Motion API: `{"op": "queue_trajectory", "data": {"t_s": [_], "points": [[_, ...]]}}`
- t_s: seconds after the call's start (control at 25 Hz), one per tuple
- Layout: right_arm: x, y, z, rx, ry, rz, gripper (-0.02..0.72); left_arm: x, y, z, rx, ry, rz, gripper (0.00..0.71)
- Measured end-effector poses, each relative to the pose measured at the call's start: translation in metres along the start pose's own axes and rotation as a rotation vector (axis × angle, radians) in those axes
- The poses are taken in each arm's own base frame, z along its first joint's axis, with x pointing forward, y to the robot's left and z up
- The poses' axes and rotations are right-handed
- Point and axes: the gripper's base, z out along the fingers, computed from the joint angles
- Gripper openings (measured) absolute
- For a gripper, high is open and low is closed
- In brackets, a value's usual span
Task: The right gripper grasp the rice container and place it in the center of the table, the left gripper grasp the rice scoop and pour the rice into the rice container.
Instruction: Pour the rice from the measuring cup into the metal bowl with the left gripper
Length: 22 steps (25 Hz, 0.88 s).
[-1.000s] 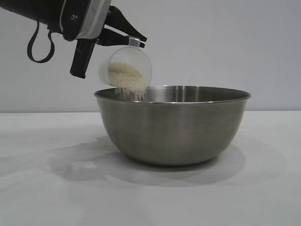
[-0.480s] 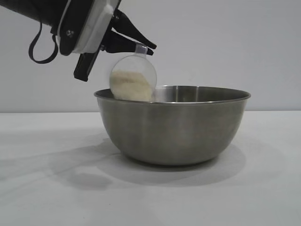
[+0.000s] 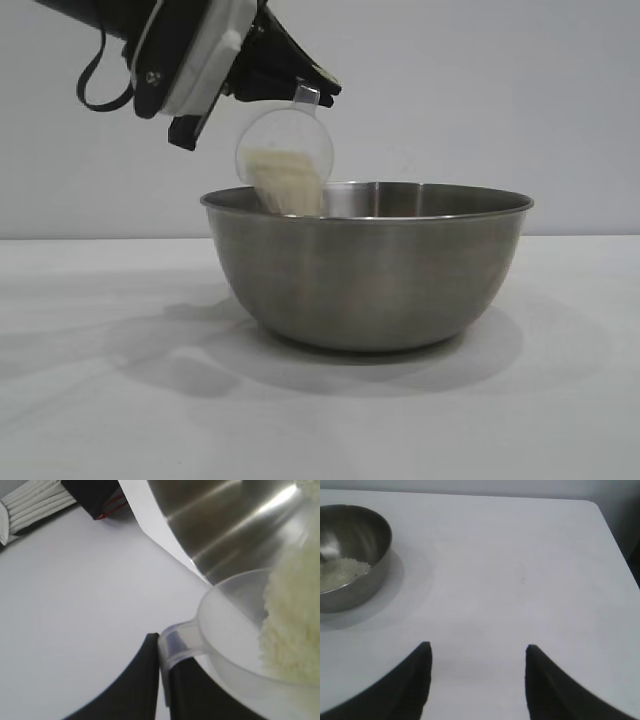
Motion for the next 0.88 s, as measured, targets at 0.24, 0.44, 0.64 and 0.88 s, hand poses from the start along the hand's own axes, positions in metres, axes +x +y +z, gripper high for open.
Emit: {"op": "queue_trajectory", "data": {"t_s": [0.24, 0.44, 0.64, 0.88], "points": [[0.0000, 0.0000, 0.0000, 0.000, 0.000, 0.000, 0.395, 0.0029, 0.0067, 0.0048, 0.010, -0.031, 0.110, 0.000], [0.0000, 0.0000, 0.0000, 0.000, 0.000, 0.000, 0.395, 0.0030, 0.0060, 0.0053, 0.029, -0.048, 0.150, 0.000], [0.0000, 0.0000, 0.0000, 0.000, 0.000, 0.000, 0.395, 0.0022, 0.0061, 0.0055, 0.030, -0.054, 0.156, 0.000], [0.0000, 0.0000, 0.0000, 0.000, 0.000, 0.000, 0.395, 0.0025, 0.0062, 0.0055, 0.031, -0.050, 0.120, 0.000]]}}
